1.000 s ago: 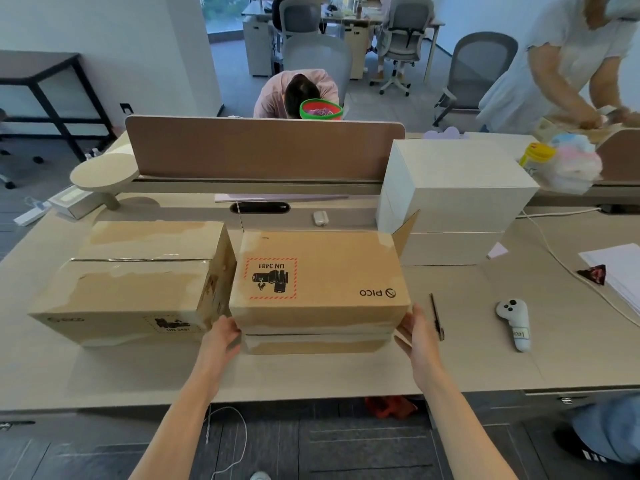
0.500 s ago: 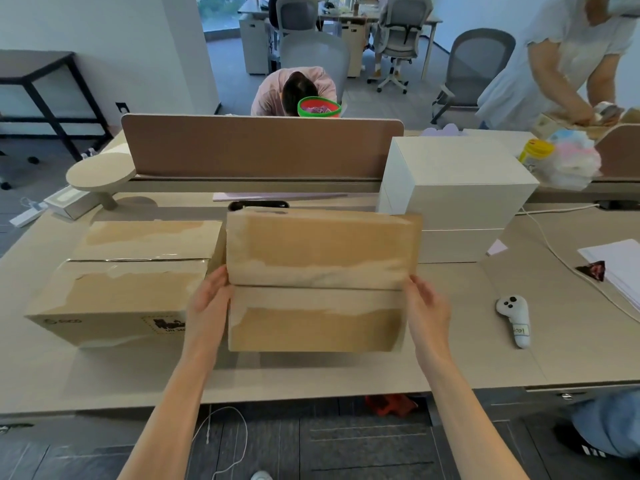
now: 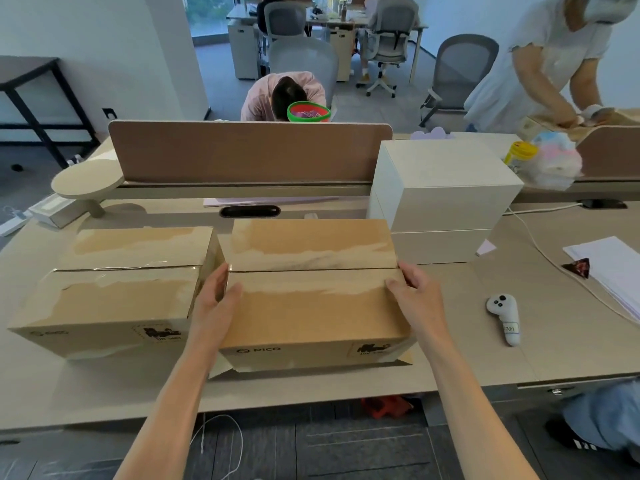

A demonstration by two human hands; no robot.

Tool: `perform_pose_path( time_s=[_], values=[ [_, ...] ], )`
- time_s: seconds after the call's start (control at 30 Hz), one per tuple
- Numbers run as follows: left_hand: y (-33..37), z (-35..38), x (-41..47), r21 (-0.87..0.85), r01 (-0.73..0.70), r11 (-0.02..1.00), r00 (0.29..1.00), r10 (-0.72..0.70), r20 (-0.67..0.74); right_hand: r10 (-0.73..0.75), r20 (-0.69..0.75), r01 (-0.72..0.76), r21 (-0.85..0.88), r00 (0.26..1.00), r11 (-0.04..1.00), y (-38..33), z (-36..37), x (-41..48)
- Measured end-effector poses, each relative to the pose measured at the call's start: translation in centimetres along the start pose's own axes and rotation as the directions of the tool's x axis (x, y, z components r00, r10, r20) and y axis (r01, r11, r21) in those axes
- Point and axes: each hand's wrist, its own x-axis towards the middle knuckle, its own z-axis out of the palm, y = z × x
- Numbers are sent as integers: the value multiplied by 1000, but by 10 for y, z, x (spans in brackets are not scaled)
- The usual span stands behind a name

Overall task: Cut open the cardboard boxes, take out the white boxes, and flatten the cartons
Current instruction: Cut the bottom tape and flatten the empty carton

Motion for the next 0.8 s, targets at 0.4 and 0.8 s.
perform_pose_path(
  time_s=[0.4,0.8],
  values=[
    [2,6,1,-13,101,995,994,-100,45,28,13,-27,-85,1000,996,3,8,9],
    [38,-2,8,-66,36,997,999,-35,22,9,28,-7,-56,1000,998,-45,-17,14]
  ],
)
